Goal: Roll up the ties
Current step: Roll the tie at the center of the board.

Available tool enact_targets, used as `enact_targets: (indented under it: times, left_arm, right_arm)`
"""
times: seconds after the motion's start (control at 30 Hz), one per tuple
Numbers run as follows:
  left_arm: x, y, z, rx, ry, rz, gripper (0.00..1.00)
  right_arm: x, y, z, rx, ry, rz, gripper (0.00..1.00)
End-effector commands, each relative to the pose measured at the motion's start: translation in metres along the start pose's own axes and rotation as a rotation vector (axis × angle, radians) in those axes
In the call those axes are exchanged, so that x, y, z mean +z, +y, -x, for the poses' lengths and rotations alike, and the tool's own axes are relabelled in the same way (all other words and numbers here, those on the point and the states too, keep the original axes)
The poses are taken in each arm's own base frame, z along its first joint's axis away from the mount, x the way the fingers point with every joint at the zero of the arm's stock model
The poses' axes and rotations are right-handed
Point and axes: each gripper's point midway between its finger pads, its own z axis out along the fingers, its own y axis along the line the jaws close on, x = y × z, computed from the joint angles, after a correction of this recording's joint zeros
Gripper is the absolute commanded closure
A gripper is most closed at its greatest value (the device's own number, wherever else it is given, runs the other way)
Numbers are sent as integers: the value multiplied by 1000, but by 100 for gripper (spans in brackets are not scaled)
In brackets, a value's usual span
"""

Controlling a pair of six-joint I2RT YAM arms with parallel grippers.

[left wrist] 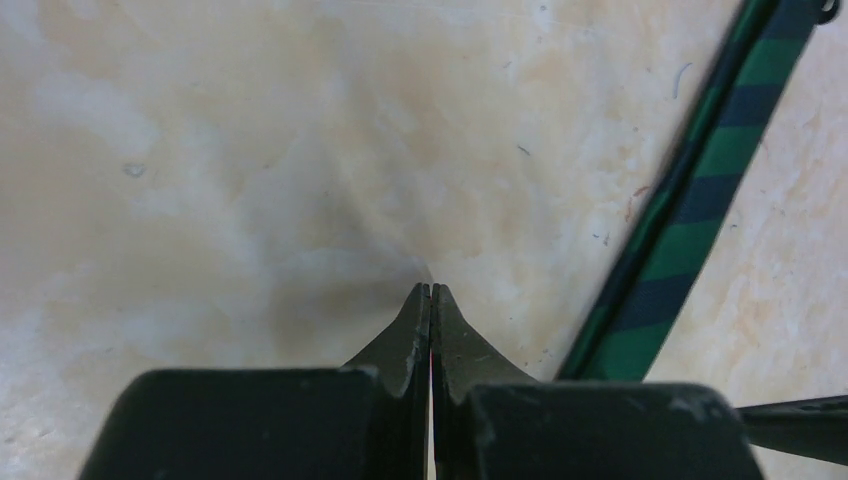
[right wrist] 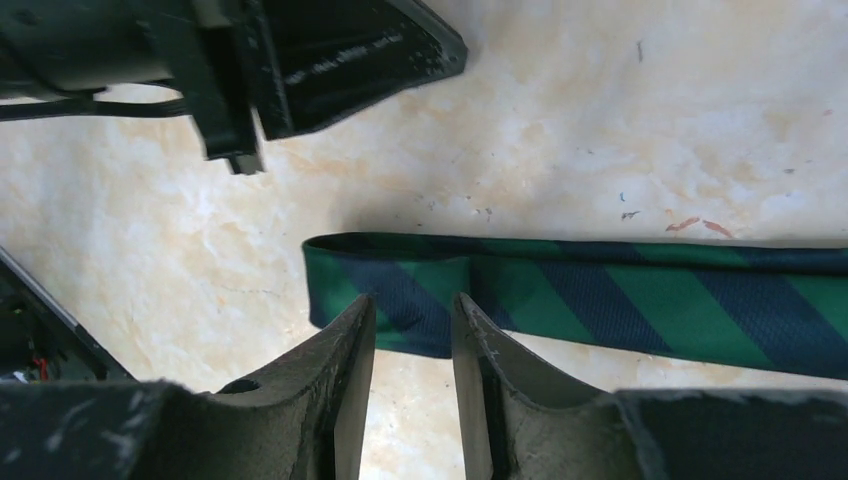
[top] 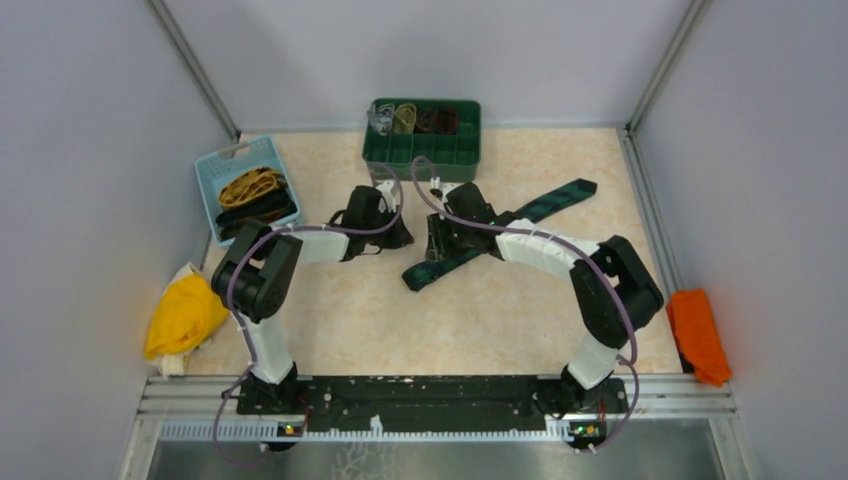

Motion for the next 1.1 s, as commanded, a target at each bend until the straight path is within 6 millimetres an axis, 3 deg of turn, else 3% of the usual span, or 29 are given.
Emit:
enact_targets:
  times: [0.0,0.13,0.3,0.43,0.7,1.07]
  left_arm:
    - [-1,-18,-15,7,66,-114,100]
    - [-7,-27,-25,-14,83,-171,100]
    - [-14,-26,-34,-27,103,-157,100]
    - [-20,-27,-46,-41,123,-149,100]
    - [-22,-22,-63,-49,148,-129,100]
    - [-21,-25,-70,-60,166,-134,100]
  right_arm:
    - [-31,5,10,-59,-80,-57,65]
    - [-43,13,-10,-95,-77,-88,72]
    - [-31,20,-49,-96,-6,-75,100]
    - [-11,21,-69,-73,19,-57,100]
    - [22,11,-87,-33,33,-63,100]
    - [54,16,-69,-24,-5,-52,100]
